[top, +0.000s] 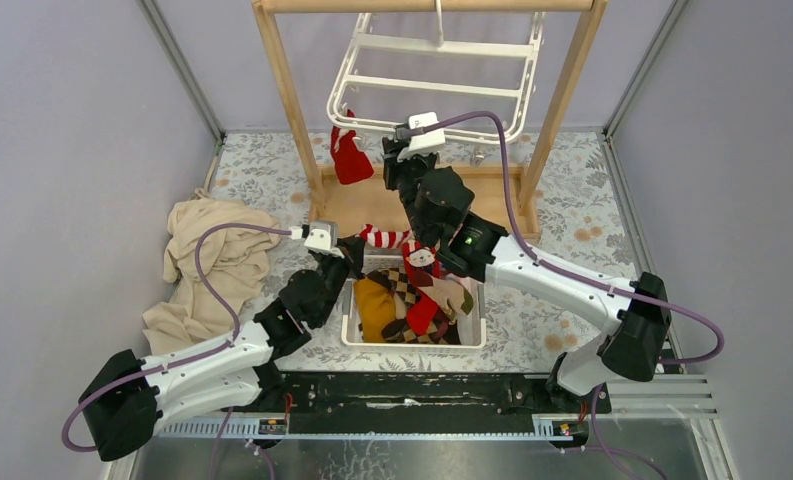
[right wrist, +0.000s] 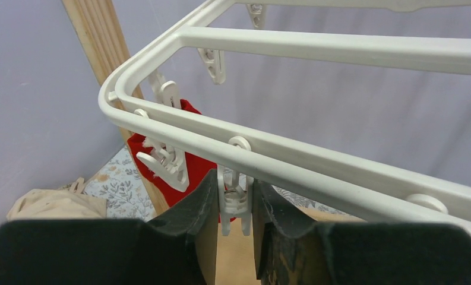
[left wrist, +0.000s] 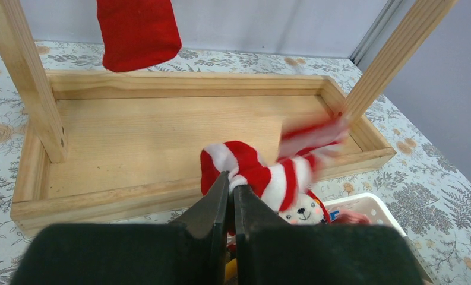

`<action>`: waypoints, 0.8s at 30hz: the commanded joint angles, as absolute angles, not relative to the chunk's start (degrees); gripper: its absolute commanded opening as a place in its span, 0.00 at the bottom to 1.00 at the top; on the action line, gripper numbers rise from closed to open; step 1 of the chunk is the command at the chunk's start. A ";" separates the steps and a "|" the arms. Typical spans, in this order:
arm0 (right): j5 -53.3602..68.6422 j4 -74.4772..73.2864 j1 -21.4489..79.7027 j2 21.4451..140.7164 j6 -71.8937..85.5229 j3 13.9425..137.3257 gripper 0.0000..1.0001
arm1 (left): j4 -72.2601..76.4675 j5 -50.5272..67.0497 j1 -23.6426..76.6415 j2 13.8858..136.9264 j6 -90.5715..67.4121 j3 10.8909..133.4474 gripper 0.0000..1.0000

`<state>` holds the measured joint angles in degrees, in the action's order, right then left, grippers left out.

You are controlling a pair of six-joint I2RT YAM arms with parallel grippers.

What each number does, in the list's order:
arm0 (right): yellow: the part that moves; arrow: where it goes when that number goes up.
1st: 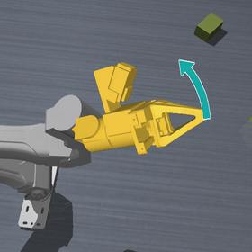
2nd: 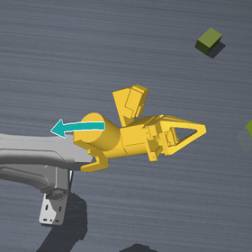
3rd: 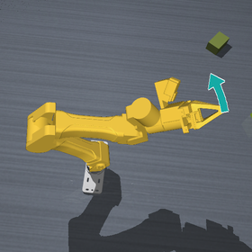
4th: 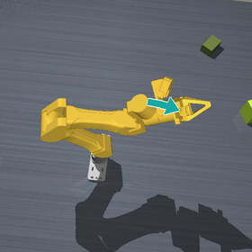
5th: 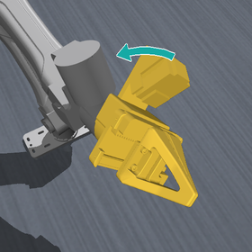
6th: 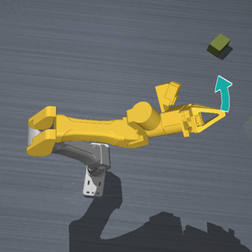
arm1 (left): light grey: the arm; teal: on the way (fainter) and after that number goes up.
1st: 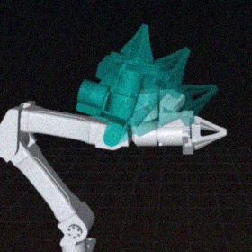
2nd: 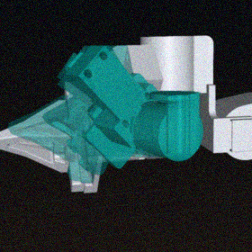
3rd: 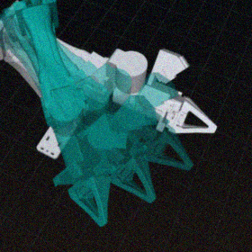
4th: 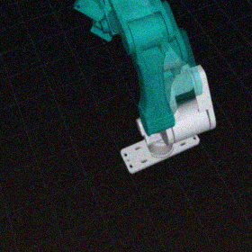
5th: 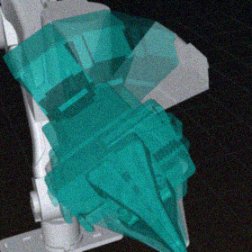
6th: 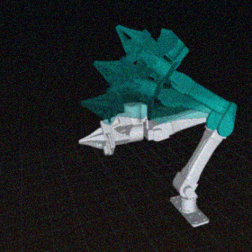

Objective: Remove the socks clipped to the hanger
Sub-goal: Remove the sock from the hanger, then place the sock in the bin.

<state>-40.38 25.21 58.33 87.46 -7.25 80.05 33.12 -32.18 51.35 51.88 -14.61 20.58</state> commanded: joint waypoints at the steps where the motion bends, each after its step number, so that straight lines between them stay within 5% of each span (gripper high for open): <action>1: -39.67 28.38 57.82 84.18 -6.10 79.58 0.35 | 35.40 -32.61 51.55 50.85 -14.51 20.23 0.08; 3: -39.74 27.58 57.83 83.52 -5.56 78.95 0.55 | 34.37 -31.81 51.53 49.99 -15.25 20.70 0.08; 6: -39.67 26.10 57.83 81.34 -4.05 76.88 0.66 | 32.67 -29.92 51.58 47.91 -16.75 21.32 0.08; 13: -38.51 20.70 57.79 71.81 2.49 66.87 0.78 | 23.04 -22.56 51.65 42.88 -21.80 25.33 0.08; 24: -38.52 11.50 57.83 53.74 8.78 50.13 0.80 | 13.33 -5.38 52.01 39.67 -32.73 30.88 0.10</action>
